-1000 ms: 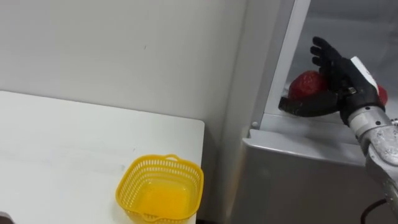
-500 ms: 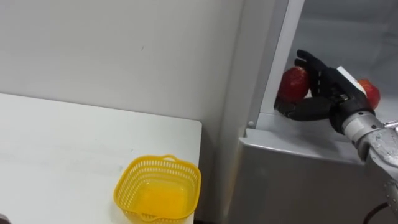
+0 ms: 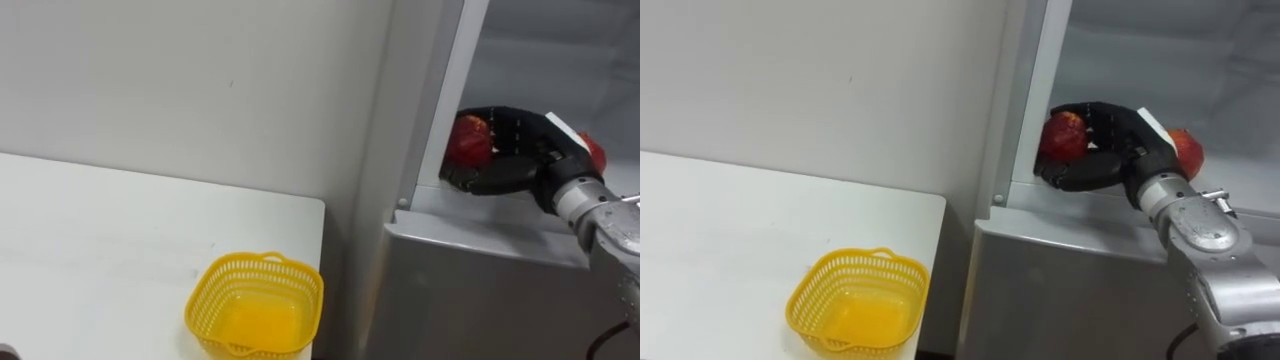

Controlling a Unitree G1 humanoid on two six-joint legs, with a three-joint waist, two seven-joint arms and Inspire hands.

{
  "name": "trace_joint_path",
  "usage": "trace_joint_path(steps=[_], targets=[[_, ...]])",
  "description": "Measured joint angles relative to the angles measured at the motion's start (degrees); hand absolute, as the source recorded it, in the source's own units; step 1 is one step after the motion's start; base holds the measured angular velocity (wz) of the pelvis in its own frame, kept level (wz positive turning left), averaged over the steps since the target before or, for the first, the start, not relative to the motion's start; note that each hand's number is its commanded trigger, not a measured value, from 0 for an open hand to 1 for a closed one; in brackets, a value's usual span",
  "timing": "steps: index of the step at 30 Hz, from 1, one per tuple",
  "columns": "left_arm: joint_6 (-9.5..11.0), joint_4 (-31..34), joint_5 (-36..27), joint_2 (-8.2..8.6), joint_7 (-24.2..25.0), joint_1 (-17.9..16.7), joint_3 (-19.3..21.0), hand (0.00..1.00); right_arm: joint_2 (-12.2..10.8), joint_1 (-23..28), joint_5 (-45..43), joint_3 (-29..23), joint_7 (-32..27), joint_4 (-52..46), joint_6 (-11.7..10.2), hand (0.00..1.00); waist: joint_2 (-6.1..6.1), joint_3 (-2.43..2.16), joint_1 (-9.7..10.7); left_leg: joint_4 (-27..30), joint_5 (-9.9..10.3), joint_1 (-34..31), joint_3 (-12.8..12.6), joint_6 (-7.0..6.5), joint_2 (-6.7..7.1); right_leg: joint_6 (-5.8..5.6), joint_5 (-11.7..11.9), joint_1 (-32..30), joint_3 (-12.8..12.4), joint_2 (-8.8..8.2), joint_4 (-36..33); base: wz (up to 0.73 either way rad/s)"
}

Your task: Retrieve from the upper fridge

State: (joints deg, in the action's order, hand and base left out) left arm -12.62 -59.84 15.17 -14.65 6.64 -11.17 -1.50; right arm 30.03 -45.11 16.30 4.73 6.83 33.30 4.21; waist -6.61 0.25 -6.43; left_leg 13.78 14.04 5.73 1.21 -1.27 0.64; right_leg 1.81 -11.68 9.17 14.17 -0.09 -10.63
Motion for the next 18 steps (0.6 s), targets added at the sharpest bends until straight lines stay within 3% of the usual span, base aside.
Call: trace_joint_path(steps=[10, 12, 18], targets=[[0.0, 0.0, 0.0, 0.06, -2.3, 0.7, -1.1, 0.0, -0.3, 0.1, -1.0, 1.4, -2.0, -0.5, 0.2, 1.0, -0.07, -0.06, -0.1, 0.0, 0.0, 0.8, -0.3, 0.0, 0.0, 0.0, 0.0, 0.5, 0.1, -0.07, 0.0, -0.01], [0.1, 0.0, 0.1, 0.06, -2.3, 0.9, -1.0, 0.0, -0.3, 0.3, -1.1, 1.4, -2.2, -0.6, 0.2, 1.0, -0.44, -0.33, -0.1, 0.0, 0.0, 0.8, -0.3, 0.0, 0.0, 0.0, 0.0, 0.6, 0.2, -0.11, 0.0, 0.0], [0.5, 0.0, -0.6, 0.17, -2.5, 0.0, -1.0, 0.0, -0.5, 1.5, -0.4, 1.4, -4.1, -3.0, 0.9, 1.0, -0.58, -0.44, -0.3, 0.0, 0.0, 1.6, -0.7, 0.0, -0.02, 0.0, 0.0, 0.8, -0.2, -0.41, 0.0, -0.03]])
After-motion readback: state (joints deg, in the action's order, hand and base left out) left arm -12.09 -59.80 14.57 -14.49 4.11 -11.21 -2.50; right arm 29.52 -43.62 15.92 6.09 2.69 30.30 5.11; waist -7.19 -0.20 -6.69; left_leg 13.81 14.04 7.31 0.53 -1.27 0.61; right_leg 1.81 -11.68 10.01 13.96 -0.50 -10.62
